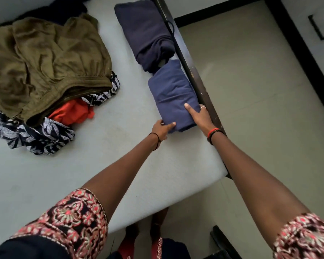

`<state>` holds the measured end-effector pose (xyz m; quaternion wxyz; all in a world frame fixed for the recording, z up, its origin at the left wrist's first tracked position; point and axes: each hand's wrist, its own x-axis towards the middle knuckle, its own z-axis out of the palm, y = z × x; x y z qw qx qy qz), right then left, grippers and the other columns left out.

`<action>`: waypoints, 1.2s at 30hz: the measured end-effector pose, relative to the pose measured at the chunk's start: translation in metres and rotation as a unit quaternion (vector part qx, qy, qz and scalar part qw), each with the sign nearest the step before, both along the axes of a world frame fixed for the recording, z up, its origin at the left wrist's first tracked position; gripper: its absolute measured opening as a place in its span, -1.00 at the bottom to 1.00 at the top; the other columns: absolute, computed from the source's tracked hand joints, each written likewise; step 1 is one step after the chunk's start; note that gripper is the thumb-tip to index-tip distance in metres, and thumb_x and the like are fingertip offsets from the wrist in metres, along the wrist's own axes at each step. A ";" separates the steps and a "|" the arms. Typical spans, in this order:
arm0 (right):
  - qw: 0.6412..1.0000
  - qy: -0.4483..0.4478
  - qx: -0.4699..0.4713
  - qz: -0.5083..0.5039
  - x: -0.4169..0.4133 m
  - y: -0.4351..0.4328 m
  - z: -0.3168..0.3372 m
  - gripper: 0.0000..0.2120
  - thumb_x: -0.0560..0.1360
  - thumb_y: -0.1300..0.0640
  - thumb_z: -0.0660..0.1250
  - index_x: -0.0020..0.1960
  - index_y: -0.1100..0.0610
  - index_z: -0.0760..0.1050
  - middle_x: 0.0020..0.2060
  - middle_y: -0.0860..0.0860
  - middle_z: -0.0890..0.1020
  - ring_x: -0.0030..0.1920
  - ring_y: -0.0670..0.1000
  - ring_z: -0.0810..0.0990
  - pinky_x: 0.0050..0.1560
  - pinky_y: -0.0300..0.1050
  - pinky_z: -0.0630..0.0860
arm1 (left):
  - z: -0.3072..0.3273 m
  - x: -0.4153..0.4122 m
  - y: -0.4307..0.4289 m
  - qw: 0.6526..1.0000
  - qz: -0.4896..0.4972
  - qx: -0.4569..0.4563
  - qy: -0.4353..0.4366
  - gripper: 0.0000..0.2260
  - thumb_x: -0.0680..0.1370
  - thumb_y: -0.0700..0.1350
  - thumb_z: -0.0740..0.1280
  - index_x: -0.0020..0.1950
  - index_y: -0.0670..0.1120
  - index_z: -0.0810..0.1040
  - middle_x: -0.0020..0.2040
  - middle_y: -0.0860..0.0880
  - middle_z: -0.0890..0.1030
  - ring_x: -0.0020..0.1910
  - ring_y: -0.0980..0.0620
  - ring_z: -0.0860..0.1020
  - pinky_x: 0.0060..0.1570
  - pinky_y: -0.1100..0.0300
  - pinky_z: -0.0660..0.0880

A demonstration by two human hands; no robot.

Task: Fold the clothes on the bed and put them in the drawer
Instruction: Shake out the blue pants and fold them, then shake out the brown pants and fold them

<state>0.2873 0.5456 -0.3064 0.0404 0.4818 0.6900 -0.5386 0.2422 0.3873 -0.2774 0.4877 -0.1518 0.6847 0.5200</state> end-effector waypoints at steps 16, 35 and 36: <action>0.998 -0.014 0.057 -0.001 0.006 -0.090 0.112 -0.68 0.50 0.39 0.18 0.24 0.32 0.43 0.09 0.20 0.53 0.10 0.12 0.50 0.03 -0.24 0.32 | 0.095 -0.036 -0.128 0.995 0.052 -0.051 0.073 -0.90 0.58 -0.19 0.25 0.06 -0.10 0.52 0.02 -0.08 0.56 0.04 0.00 0.50 -0.03 0.16 0.40; 0.889 -0.033 0.242 0.388 -0.202 -0.241 0.095 -0.37 0.48 0.39 0.18 0.50 0.05 0.19 0.24 0.22 0.39 0.24 0.25 0.39 0.27 0.06 0.37 | 0.061 -0.188 -0.336 0.821 -0.235 -0.364 0.371 -0.48 0.48 0.01 0.38 0.34 -0.20 0.34 0.28 -0.23 0.38 0.25 -0.24 0.38 0.21 -0.09 0.35; 0.877 -0.037 0.256 0.405 -0.210 -0.244 0.091 -0.34 0.48 0.38 0.20 0.51 0.03 0.17 0.25 0.23 0.37 0.25 0.26 0.37 0.29 0.07 0.35 | 0.059 -0.193 -0.336 0.819 -0.251 -0.360 0.370 -0.49 0.50 0.02 0.35 0.34 -0.19 0.33 0.27 -0.23 0.40 0.25 -0.23 0.39 0.22 -0.09 0.34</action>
